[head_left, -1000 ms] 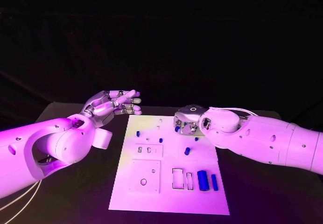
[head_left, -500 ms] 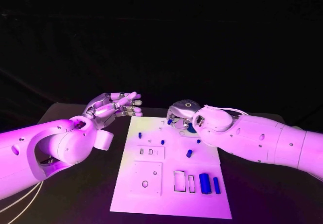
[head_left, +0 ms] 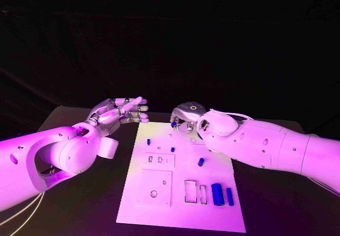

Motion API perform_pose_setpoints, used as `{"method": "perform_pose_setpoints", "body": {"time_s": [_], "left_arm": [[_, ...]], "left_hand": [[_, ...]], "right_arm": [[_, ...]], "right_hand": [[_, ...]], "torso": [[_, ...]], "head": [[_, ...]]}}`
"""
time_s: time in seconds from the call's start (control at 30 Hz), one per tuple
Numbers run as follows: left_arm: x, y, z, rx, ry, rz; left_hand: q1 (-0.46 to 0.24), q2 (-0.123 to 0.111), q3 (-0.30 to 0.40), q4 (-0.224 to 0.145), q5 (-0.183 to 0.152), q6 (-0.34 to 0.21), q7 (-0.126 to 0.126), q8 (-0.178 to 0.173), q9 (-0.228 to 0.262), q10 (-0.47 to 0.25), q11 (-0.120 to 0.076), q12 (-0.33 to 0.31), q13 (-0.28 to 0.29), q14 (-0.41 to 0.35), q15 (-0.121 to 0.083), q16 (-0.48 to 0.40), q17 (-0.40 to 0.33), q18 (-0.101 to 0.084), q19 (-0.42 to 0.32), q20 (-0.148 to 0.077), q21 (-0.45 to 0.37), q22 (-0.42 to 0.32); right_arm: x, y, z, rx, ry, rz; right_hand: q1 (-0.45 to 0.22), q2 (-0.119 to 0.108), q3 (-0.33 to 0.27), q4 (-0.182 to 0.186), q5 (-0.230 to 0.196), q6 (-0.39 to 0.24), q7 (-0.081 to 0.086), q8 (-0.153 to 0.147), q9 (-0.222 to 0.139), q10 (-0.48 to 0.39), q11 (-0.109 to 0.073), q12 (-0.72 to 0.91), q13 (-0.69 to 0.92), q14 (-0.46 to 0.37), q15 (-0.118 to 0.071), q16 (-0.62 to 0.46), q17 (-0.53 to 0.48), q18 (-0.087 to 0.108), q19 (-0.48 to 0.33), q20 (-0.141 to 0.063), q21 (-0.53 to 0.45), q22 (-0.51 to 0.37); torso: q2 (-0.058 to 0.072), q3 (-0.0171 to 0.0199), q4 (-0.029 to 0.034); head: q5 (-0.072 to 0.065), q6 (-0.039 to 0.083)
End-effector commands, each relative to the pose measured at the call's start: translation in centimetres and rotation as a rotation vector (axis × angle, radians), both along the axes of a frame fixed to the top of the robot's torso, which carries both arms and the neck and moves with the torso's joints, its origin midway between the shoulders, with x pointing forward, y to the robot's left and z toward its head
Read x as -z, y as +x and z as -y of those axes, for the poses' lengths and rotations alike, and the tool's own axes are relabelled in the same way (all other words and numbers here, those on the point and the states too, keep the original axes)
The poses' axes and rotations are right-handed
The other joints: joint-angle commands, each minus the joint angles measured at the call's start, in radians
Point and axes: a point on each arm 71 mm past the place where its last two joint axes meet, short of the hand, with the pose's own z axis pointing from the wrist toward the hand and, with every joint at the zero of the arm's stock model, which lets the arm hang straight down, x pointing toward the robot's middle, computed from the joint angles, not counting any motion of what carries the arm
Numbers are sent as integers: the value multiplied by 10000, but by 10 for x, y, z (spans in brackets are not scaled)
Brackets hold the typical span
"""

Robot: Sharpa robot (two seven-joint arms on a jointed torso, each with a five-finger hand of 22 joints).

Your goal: Assemble the parts on the task board

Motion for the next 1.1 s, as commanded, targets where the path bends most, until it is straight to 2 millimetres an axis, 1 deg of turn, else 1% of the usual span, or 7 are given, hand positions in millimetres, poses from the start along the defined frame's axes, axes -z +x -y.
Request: {"method": "perform_pose_setpoints", "body": {"time_s": [0.03, 0.2, 0.37, 0.7, 0.8, 0.9, 1.1], "left_arm": [[-3, -1, 3, 210, -139, 53], [-4, -1, 3, 213, -140, 77], [-4, 0, 3, 206, -139, 93], [-6, -1, 4, 252, -151, 113], [-6, -1, 4, 257, -153, 121], [-7, -1, 4, 259, -153, 133], [-8, -1, 4, 283, -158, 148]], "left_hand": [[21, 110, -26, -46, -32, -2, 58, -45, -10, -24, 38, -35, -14, -66, -9, -35, 17, 8, -49, -1, -41, -14], [21, 110, -26, -46, -32, -2, 58, -45, -10, -24, 38, -35, -14, -66, -9, -35, 17, 8, -49, -1, -41, -14], [38, 113, -29, -60, -33, 0, 59, -53, -11, -22, 40, -43, -16, -68, -8, -43, 22, 10, -51, 3, -42, -16], [38, 113, -29, -60, -33, 0, 59, -53, -11, -22, 40, -43, -16, -68, -8, -43, 22, 10, -51, 3, -42, -16], [38, 113, -29, -60, -33, 0, 59, -53, -11, -22, 40, -43, -16, -68, -8, -43, 22, 10, -51, 3, -42, -16], [38, 113, -29, -60, -33, 0, 59, -53, -11, -22, 40, -43, -16, -68, -8, -43, 22, 10, -51, 3, -42, -16], [38, 113, -29, -60, -33, 0, 59, -53, -11, -22, 40, -43, -16, -68, -8, -43, 22, 10, -51, 3, -42, -16]], "right_arm": [[0, 1, 0, 29, 36, -10], [2, 1, 1, 47, -48, -102], [3, 2, 3, 137, -150, -187], [4, 6, 4, 304, -278, -227], [5, 6, 3, 314, -307, -249], [6, 6, 2, 307, -325, -274], [8, 7, 0, 313, -341, -294]], "right_hand": [[-75, -54, 14, 32, 37, 12, 0, 4, 170, -12, 49, -54, 0, 156, -62, 31, -11, -145, 66, 12, 59, 0], [-83, -62, 15, 39, 38, 11, 1, 3, 173, -13, 51, -56, 0, 154, -61, 28, -19, -144, 62, 13, 55, -4], [-95, -73, 16, 49, 39, 12, 2, 2, 176, -12, 52, -59, 0, 154, -59, 34, -14, -145, 66, 14, 59, 6], [-104, -80, 18, 58, 37, 13, 2, 2, 179, -13, 53, -61, 1, 149, -57, 17, -45, -142, 55, 15, 48, -12], [-106, -82, 18, 60, 36, 12, 3, 1, 179, -14, 54, -62, 1, 147, -57, 14, -51, -141, 52, 15, 46, -15], [-114, -90, 20, 69, 35, 10, 4, -2, 181, -17, 55, -66, 0, 142, -56, 2, -74, -138, 42, 17, 36, -31], [-126, -96, 25, 83, 34, 4, 5, -6, 184, -23, 58, -72, -1, 140, -55, 3, -75, -135, 32, 18, 26, -45]], "torso": [[57, -15, 36], [79, -20, 40], [76, -13, 14], [89, -21, 53], [88, -23, 52], [93, -26, 36], [123, -37, 44]], "head": [[30, -40], [42, -74], [60, -84], [28, -117], [18, -128], [50, -146], [48, -141]]}}
